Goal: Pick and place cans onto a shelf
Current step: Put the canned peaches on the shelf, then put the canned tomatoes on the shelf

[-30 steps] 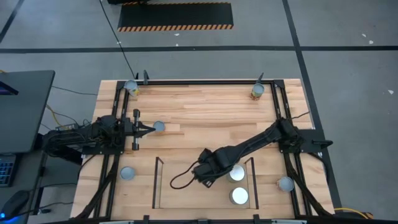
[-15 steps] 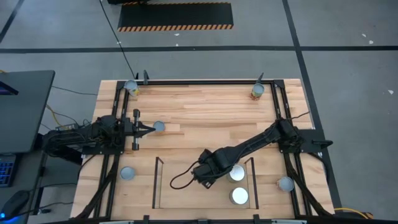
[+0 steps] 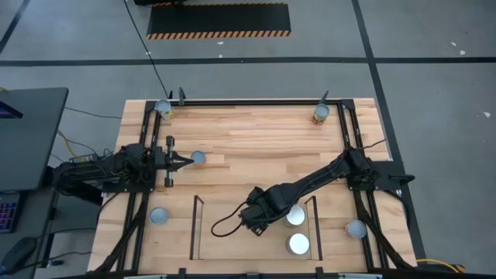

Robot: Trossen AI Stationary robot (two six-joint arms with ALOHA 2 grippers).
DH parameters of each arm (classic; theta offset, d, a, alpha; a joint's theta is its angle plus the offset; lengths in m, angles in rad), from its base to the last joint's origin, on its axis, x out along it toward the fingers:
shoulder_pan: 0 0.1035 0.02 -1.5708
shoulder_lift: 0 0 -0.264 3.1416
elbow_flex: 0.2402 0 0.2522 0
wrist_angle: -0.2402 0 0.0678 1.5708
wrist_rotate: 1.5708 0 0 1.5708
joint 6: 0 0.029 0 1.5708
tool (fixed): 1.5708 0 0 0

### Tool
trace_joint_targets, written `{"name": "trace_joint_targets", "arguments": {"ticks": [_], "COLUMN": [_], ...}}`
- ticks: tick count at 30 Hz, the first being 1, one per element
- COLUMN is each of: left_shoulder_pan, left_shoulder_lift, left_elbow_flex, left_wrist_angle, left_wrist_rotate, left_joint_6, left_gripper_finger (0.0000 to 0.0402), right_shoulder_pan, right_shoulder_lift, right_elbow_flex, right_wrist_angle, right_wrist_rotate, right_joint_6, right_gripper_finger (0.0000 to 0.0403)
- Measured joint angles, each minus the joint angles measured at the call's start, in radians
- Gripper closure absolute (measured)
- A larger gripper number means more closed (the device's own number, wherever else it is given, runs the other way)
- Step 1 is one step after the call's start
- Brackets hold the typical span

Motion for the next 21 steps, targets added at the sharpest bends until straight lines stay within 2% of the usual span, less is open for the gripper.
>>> {"name": "trace_joint_targets", "arguments": {"ticks": [3,7,11,15,17,21], "left_shoulder_pan": [0.0,0.0,0.0,0.0,0.0,0.0], "left_shoulder_lift": [0.0,0.0,0.0,0.0,0.0,0.0], "left_elbow_flex": [0.0,0.0,0.0,0.0,0.0,0.0], "left_wrist_angle": [0.0,0.0,0.0,0.0,-0.001,-0.001], "left_wrist_rotate": [0.0,0.0,0.0,0.0,0.0,0.0], "left_joint_6": [0.0,0.0,0.0,0.0,0.0,0.0], "left_gripper_finger": [0.039,0.039,0.039,0.039,0.039,0.039], "right_shoulder_pan": [0.0,-0.007,-0.013,-0.013,-0.013,-0.009], "right_shoulder_lift": [-0.001,-0.005,-0.006,-0.025,-0.05,-0.143], "right_elbow_flex": [0.005,0.078,0.195,0.289,0.296,0.227], "right_wrist_angle": [-0.009,-0.074,-0.171,-0.27,-0.319,-0.311], "right_wrist_rotate": [-0.002,0.015,0.094,0.247,0.3,0.291], "right_joint_6": [-0.009,-0.01,-0.077,-0.197,-0.236,-0.332], "right_gripper_finger": [0.0066,0.0066,0.0066,0.0066,0.0066,0.0066]}}
